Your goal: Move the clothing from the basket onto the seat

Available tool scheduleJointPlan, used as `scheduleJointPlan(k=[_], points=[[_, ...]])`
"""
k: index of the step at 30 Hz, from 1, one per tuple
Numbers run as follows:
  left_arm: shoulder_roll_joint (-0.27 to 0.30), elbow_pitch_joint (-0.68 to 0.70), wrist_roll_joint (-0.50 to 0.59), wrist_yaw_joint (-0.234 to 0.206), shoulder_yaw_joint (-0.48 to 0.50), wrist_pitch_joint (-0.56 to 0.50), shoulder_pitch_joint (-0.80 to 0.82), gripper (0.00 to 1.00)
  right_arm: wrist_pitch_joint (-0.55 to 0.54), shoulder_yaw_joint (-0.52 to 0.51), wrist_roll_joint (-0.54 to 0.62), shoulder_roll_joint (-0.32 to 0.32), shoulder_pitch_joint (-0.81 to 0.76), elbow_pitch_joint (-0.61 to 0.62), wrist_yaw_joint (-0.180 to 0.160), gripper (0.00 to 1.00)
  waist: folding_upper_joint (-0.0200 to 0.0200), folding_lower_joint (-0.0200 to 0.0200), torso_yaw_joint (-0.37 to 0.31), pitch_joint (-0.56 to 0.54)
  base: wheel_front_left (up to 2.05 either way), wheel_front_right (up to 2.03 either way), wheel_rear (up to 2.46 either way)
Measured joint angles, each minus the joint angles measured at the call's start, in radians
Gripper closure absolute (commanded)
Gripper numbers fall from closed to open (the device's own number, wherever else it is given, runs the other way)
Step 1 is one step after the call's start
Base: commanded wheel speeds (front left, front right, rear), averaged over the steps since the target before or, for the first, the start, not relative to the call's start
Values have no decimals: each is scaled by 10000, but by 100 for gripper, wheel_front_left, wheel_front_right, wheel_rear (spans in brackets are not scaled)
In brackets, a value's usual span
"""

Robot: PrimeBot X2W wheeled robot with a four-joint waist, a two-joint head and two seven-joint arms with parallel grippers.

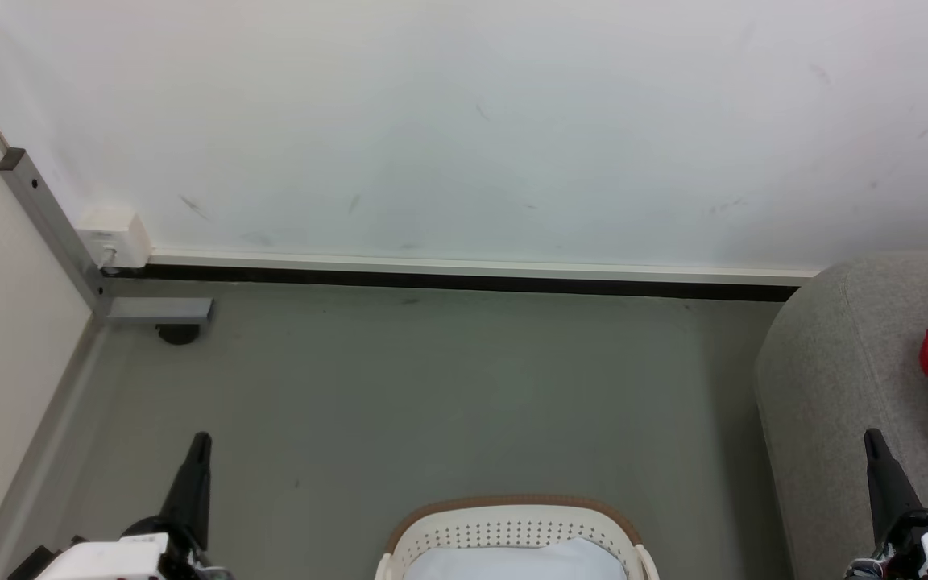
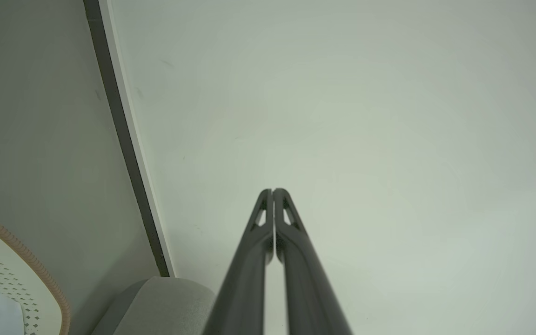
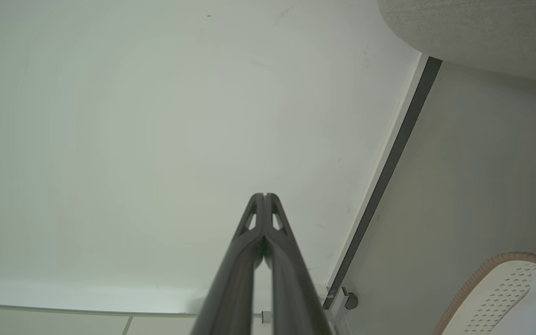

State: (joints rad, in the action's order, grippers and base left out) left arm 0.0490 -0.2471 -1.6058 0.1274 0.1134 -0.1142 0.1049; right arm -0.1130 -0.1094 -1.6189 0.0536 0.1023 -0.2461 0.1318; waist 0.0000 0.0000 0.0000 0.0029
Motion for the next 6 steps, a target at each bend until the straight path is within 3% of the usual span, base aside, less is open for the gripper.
scheduleJointPlan(k=[6], points=[[0,0,0,0,0,0,0,100,0,-6,0,-2,1,0,0,100,0,0,0,0,0,0,0]])
